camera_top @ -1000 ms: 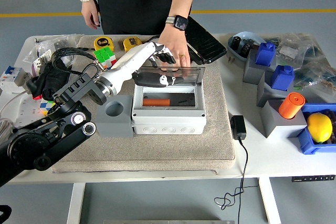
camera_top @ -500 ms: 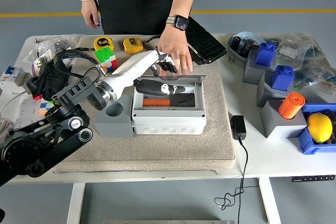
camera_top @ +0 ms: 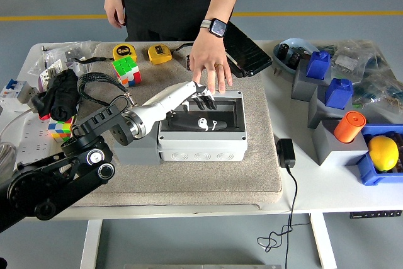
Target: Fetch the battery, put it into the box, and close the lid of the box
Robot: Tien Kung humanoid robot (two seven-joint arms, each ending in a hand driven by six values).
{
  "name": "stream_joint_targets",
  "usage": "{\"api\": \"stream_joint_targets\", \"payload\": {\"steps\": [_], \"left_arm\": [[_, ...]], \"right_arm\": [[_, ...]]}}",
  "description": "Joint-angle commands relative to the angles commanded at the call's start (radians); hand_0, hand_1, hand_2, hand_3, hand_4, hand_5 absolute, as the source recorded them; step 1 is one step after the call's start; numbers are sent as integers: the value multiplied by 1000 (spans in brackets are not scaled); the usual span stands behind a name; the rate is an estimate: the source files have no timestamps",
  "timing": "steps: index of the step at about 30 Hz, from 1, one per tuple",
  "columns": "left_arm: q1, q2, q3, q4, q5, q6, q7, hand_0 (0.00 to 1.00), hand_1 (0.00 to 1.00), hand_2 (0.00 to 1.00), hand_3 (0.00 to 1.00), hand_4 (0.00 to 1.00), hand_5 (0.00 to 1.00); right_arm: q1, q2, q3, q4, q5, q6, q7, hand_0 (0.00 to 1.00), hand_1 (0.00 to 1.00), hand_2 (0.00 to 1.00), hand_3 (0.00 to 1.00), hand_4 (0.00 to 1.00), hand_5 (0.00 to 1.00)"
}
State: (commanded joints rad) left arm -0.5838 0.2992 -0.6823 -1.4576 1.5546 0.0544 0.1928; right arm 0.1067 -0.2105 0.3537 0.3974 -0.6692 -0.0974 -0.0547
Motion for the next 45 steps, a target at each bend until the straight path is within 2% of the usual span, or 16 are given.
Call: {"api": "stream_joint_targets", "payload": {"steps": [4, 11, 15, 16, 17, 21, 22, 24, 29, 37, 45], "left_arm": [[6, 4, -21, -1, -44, 9, -17, 249, 548, 587, 553, 979, 597], [54, 15, -111, -18, -162, 131, -136, 267, 553, 587, 555, 978, 595], [101, 17, -185, -17, -206, 177, -175, 267, 553, 587, 555, 978, 595], [114, 17, -207, -15, -220, 186, -181, 344, 571, 584, 557, 977, 592], [122, 17, -222, -13, -229, 190, -182, 344, 571, 584, 557, 977, 592], [153, 28, -294, 2, -260, 197, -179, 344, 571, 584, 557, 977, 592], [156, 30, -302, 3, -261, 197, -179, 380, 588, 584, 561, 972, 586], [167, 40, -335, 7, -278, 199, -176, 380, 588, 584, 561, 972, 586], [192, 58, -414, 9, -331, 190, -166, 385, 588, 584, 561, 972, 585], [227, 55, -514, 1, -329, 184, -160, 385, 587, 583, 560, 973, 580], [234, 57, -554, -2, -326, 173, -155, 385, 584, 580, 560, 965, 574]], "right_arm": [[-1, 0, -1, -2, 1, 0, 0, 744, 702, 701, 729, 998, 605], [-2, 4, -13, -7, 10, 1, -1, 745, 702, 702, 728, 998, 605], [1, 6, -28, -14, 22, 6, -8, 745, 702, 702, 728, 998, 605], [2, 6, -33, -16, 26, 7, -9, 746, 702, 703, 728, 998, 605], [4, 6, -38, -18, 29, 8, -10, 746, 702, 703, 728, 998, 605], [12, 4, -58, -30, 50, 12, -16, 746, 702, 703, 728, 998, 605], [12, 4, -59, -31, 51, 11, -16, 746, 704, 705, 730, 998, 605], [14, 2, -61, -33, 55, 12, -17, 746, 704, 705, 730, 998, 605], [18, 1, -61, -34, 56, 12, -18, 746, 705, 704, 731, 998, 606], [21, 5, -67, -34, 61, 14, -20, 746, 706, 704, 733, 998, 609], [27, 4, -70, -33, 62, 14, -19, 746, 705, 705, 732, 998, 611]]}}
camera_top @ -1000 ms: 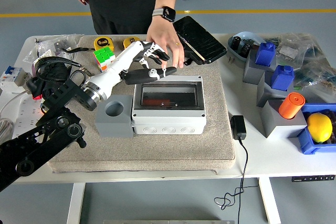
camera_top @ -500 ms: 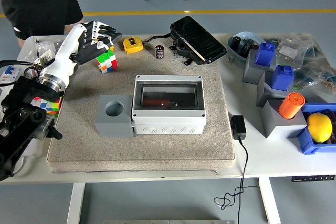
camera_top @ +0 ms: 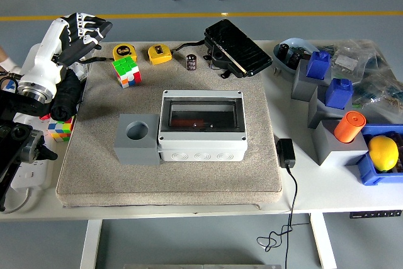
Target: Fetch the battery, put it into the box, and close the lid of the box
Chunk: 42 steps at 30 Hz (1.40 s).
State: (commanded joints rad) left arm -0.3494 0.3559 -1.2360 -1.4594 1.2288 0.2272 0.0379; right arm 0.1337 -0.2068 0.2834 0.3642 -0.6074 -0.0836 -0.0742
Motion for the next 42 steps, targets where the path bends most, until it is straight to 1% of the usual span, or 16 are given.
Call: {"api": "stream_joint_targets", "payload": {"steps": [8, 14, 23, 28, 32, 42], "left_arm": [[0, 8, -22, -1, -1, -2, -5, 380, 576, 574, 559, 961, 570], [17, 24, -10, 2, -2, -16, -3, 379, 569, 573, 559, 960, 571], [22, 19, -33, -4, -1, -26, -2, 375, 567, 573, 559, 956, 570], [34, 23, -42, -4, 2, -36, 0, 372, 559, 571, 559, 956, 572], [43, 20, -58, -4, 3, -36, 0, 372, 558, 572, 559, 956, 574], [45, 18, -65, -5, 5, -38, 7, 372, 551, 573, 559, 956, 576]], "right_arm": [[16, -1, -27, -3, 6, 1, -2, 747, 706, 706, 733, 998, 613], [9, -7, -37, -2, 8, 1, -2, 746, 706, 706, 733, 998, 613], [7, 5, -47, -4, 20, 2, -2, 746, 707, 706, 733, 998, 612], [6, 2, -43, -3, 21, 2, -2, 746, 706, 706, 730, 998, 613], [5, 0, -39, -3, 23, 2, -2, 746, 706, 706, 731, 998, 614], [7, 2, -43, -3, 31, 3, -2, 746, 706, 706, 731, 998, 615]]}}
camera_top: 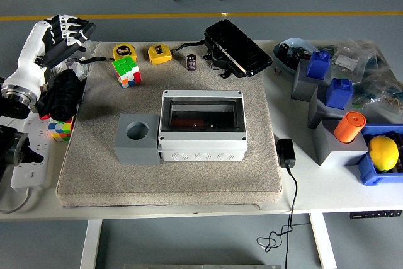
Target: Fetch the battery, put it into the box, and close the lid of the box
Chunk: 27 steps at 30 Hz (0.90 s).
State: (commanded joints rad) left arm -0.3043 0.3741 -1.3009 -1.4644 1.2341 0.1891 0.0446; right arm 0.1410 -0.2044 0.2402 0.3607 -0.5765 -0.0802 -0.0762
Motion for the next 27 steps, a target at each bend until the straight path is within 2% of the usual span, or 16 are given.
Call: {"api": "stream_joint_targets", "payload": {"steps": [27], "left_arm": [[11, -1, -20, 0, 4, -16, 10, 364, 540, 575, 562, 959, 590]], "right_arm": [[-3, 9, -11, -5, 20, 2, -1, 738, 707, 707, 731, 998, 619]]}}
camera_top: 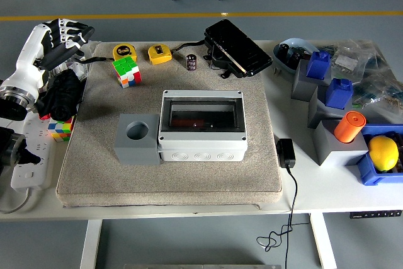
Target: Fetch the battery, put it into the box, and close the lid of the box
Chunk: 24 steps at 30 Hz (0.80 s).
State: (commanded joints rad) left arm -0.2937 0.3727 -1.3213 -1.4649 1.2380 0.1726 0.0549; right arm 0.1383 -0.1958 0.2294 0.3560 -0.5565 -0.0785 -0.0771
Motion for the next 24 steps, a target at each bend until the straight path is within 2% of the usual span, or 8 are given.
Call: {"api": "stream_joint_targets", "payload": {"steps": [5, 24], "left_arm": [[6, 3, -4, -2, -9, 7, -13, 360, 534, 572, 562, 961, 597], [25, 7, -15, -5, -9, 4, -10, 356, 533, 573, 563, 959, 599]], "right_arm": [[-5, 1, 3, -2, -1, -1, 0, 739, 707, 706, 730, 998, 619], [-15, 4, -16, -7, 12, 0, -1, 736, 707, 707, 729, 998, 614]]}}
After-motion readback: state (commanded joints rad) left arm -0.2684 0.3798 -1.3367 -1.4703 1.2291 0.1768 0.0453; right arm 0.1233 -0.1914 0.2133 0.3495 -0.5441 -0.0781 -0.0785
